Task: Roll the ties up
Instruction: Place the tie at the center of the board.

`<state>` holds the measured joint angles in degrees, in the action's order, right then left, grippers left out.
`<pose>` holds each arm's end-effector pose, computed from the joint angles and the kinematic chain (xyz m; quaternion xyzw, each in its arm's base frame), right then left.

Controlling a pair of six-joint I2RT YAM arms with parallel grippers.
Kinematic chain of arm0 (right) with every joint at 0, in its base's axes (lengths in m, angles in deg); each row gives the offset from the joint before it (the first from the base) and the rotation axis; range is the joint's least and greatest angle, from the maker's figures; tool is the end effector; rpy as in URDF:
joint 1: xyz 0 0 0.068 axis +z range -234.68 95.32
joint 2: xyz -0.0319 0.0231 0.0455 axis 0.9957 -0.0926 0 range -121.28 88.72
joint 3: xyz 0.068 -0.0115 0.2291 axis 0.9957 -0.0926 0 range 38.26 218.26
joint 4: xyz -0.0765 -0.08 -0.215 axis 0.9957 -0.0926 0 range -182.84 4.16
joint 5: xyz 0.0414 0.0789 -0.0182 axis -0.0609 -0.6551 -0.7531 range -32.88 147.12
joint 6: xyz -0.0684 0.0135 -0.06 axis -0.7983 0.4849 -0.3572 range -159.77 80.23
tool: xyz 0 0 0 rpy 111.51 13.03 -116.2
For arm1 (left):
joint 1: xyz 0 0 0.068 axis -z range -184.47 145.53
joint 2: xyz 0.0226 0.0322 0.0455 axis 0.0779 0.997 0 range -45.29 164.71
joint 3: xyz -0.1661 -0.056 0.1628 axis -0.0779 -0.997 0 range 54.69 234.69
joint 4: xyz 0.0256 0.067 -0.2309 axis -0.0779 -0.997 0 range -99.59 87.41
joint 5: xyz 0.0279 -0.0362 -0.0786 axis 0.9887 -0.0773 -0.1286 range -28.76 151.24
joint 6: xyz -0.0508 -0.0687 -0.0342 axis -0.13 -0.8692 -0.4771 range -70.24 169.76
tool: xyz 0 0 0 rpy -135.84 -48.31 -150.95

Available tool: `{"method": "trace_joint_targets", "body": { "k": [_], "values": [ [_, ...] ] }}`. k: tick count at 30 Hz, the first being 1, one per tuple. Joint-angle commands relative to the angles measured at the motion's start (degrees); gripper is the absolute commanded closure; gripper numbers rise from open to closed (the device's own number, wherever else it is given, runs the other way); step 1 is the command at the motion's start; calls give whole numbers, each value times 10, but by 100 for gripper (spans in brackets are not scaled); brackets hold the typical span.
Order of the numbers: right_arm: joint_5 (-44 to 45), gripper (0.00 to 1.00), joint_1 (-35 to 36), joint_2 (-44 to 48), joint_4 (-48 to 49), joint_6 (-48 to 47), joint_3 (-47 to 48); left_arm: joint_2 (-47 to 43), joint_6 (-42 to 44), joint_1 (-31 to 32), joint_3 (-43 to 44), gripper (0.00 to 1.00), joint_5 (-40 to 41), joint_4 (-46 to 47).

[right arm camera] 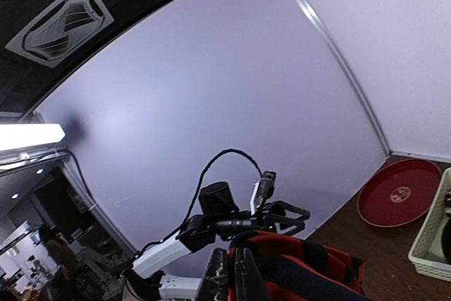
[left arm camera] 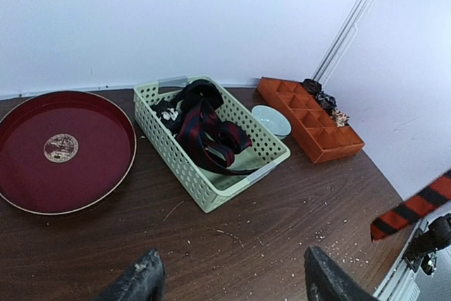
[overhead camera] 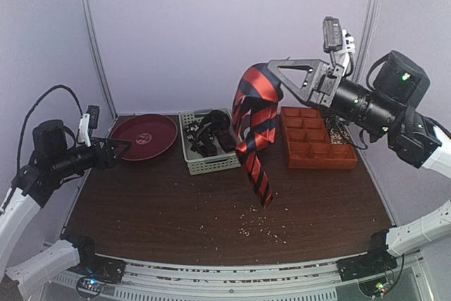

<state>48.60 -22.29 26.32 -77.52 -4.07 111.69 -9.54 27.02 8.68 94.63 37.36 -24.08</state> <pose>0.1138 0.2441 0.4699 -0.1921 0.5470 0.6426 0.5009 0.1830 -0.0771 0.2790 0.0563 0.7955 -0.3372 0.5003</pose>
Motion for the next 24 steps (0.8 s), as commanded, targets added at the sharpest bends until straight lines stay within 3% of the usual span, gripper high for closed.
{"method": "trace_joint_targets", "body": {
  "k": [1,4,6,9,11,12,16,19,24],
  "values": [
    [-126,100,38,-60,135,78,-12,-22,-12,3,23,32,-12,11],
    [-156,100,41,-99,178,115,-28,-27,-19,3,22,34,-10,6],
    [-117,100,40,-92,132,83,-46,-27,-23,3,16,34,-11,3],
    [174,100,40,-47,-74,9,-81,-29,-27,3,3,35,-10,-4],
    [364,100,32,-20,-190,26,-137,-32,-29,4,-8,36,-8,-4],
    [405,100,19,-6,-229,48,-169,-31,-31,4,-14,36,-5,-4],
    [443,68,-47,50,-320,129,-287,-29,-44,7,-39,37,5,-3],
    [490,55,-49,80,-386,173,-296,-21,-54,21,-52,37,28,-4],
    [467,41,-49,70,-322,99,-289,22,-83,66,-47,38,62,3]
  ]
}}
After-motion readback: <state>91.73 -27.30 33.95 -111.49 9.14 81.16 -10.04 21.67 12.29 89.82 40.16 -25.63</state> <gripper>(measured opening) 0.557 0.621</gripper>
